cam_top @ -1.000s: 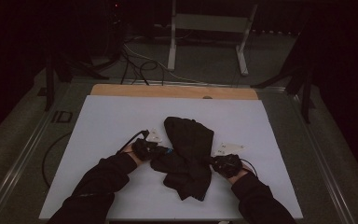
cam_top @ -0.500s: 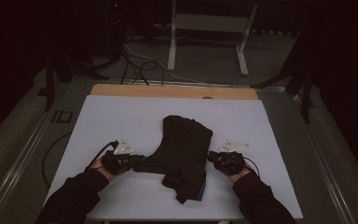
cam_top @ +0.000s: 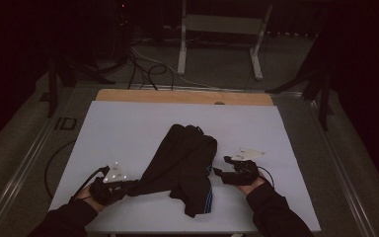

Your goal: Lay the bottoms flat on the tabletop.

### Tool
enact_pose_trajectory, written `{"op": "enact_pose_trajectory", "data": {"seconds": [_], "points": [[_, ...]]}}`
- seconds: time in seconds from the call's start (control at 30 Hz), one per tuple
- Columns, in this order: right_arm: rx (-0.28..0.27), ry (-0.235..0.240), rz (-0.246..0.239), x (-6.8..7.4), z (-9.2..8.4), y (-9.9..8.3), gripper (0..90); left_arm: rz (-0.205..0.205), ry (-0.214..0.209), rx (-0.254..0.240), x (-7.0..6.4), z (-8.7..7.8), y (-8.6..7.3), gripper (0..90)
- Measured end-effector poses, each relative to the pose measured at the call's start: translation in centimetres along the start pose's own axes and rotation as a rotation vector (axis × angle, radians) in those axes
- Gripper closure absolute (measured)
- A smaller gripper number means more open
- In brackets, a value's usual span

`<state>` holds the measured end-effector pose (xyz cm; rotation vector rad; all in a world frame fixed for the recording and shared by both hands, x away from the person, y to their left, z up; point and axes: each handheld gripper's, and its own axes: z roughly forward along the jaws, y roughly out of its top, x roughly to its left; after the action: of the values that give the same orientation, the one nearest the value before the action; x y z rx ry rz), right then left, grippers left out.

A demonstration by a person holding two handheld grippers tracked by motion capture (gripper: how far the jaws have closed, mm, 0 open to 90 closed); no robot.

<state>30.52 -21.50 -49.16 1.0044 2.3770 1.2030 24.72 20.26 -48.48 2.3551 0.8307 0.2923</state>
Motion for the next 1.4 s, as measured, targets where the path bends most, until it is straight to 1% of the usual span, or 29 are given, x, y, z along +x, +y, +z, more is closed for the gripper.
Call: {"op": "enact_pose_trajectory", "data": {"seconds": [0.03, 0.07, 0.1, 0.17, 0.2, 0.27, 0.33, 0.37, 0.4, 0.43, 0.47, 0.5, 0.6, 0.67, 0.73, 0.77, 0.8, 0.9, 1.0, 1.03, 1.07, 1.1, 1.13, 1.2, 1.23, 1.27, 1.33, 1.37, 1.4], "points": [[-0.006, 0.011, 0.004, 0.0, 0.0, 0.0, 28.6, 0.026, -0.010, 0.032, -0.5, -0.5, -0.3, 81.7], [-0.007, 0.018, 0.003, 0.1, 0.2, 0.0, 19.3, 0.029, -0.019, 0.042, -0.6, -0.7, -0.4, 83.2], [-0.013, 0.016, -0.005, 0.2, 0.2, 0.0, 17.7, 0.032, -0.034, 0.057, -0.6, -0.9, -0.5, 85.4], [-0.016, -0.005, -0.011, 0.3, 0.3, 0.0, 15.6, 0.042, -0.067, 0.076, -0.7, -1.3, -0.7, 85.3], [-0.015, 0.001, -0.012, 0.3, 0.3, 0.0, 15.6, 0.045, -0.061, 0.076, -0.6, -1.4, -0.7, 84.5], [0.001, -0.004, 0.008, 0.1, 0.5, 0.1, 15.8, 0.027, -0.034, 0.052, 0.0, -1.7, -0.4, 73.5], [-0.002, -0.005, 0.022, 0.0, 0.6, 0.0, 16.1, -0.004, -0.005, 0.008, 0.7, -1.9, 0.2, 60.2], [0.012, -0.010, 0.028, -0.1, 0.7, 0.0, 17.1, -0.012, -0.004, -0.015, 1.1, -1.9, 0.6, 55.5], [0.023, 0.009, 0.031, -0.1, 0.9, -0.1, 19.4, -0.029, -0.005, -0.035, 1.5, -1.8, 1.0, 52.7], [0.037, 0.012, 0.026, 0.0, 0.9, -0.2, 25.8, -0.041, -0.006, -0.052, 1.8, -1.6, 1.5, 48.3], [0.048, 0.015, 0.022, 0.0, 1.0, -0.3, 32.4, -0.043, -0.005, -0.062, 2.1, -1.3, 1.9, 46.2], [0.057, 0.046, 0.025, 0.2, 1.2, -0.4, 35.7, -0.050, -0.001, -0.073, 2.5, -0.9, 2.4, 45.0], [0.106, 0.077, 0.012, 1.0, 1.6, -0.6, 44.8, -0.083, -0.012, -0.099, 3.5, 0.5, 3.6, 41.3], [0.144, 0.086, 0.012, 1.5, 2.0, -0.7, 49.6, -0.086, -0.027, -0.098, 4.0, 1.7, 4.3, 40.3], [0.167, 0.134, 0.017, 2.0, 2.4, -0.8, 53.6, -0.098, -0.038, -0.092, 4.4, 3.0, 4.9, 39.1], [0.188, 0.154, 0.030, 2.2, 2.5, -0.8, 54.7, -0.107, -0.044, -0.084, 4.6, 3.7, 5.1, 39.1], [0.193, 0.172, 0.030, 2.4, 2.7, -0.8, 54.6, -0.114, -0.044, -0.073, 4.7, 4.4, 5.4, 39.1], [0.189, 0.202, 0.018, 3.1, 2.9, -0.7, 53.1, -0.111, -0.045, -0.038, 5.0, 6.3, 5.8, 37.5], [0.167, 0.202, 0.005, 3.9, 3.2, -0.4, 44.7, -0.118, -0.055, -0.027, 5.1, 7.9, 6.1, 36.2], [0.162, 0.190, -0.013, 4.1, 3.4, -0.3, 41.6, -0.117, -0.059, -0.026, 5.0, 8.2, 6.2, 34.9], [0.163, 0.181, -0.026, 4.4, 3.6, -0.3, 40.2, -0.118, -0.057, -0.027, 5.0, 8.6, 6.3, 34.4], [0.162, 0.187, -0.033, 4.6, 3.8, -0.2, 39.4, -0.122, -0.056, -0.026, 5.1, 8.9, 6.4, 34.2], [0.162, 0.186, -0.029, 4.8, 4.1, -0.2, 38.2, -0.128, -0.056, -0.031, 5.0, 9.1, 6.5, 33.3], [0.169, 0.167, -0.044, 5.2, 4.6, -0.1, 38.3, -0.128, -0.050, -0.038, 5.0, 9.3, 6.7, 32.9], [0.170, 0.159, -0.041, 5.4, 4.8, 0.0, 38.3, -0.129, -0.054, -0.040, 4.9, 9.4, 6.8, 32.9], [0.161, 0.163, -0.045, 5.6, 5.0, 0.0, 39.3, -0.122, -0.057, -0.038, 4.8, 9.5, 6.9, 32.9], [0.149, 0.161, -0.038, 6.0, 5.3, 0.1, 40.7, -0.104, -0.041, -0.037, 4.4, 9.7, 7.0, 33.0], [0.151, 0.160, -0.042, 6.1, 5.5, 0.2, 43.6, -0.099, -0.042, -0.039, 4.3, 9.7, 7.1, 34.0], [0.146, 0.148, -0.054, 6.3, 5.6, 0.2, 48.1, -0.094, -0.040, -0.043, 4.2, 9.8, 7.1, 37.5]]}}
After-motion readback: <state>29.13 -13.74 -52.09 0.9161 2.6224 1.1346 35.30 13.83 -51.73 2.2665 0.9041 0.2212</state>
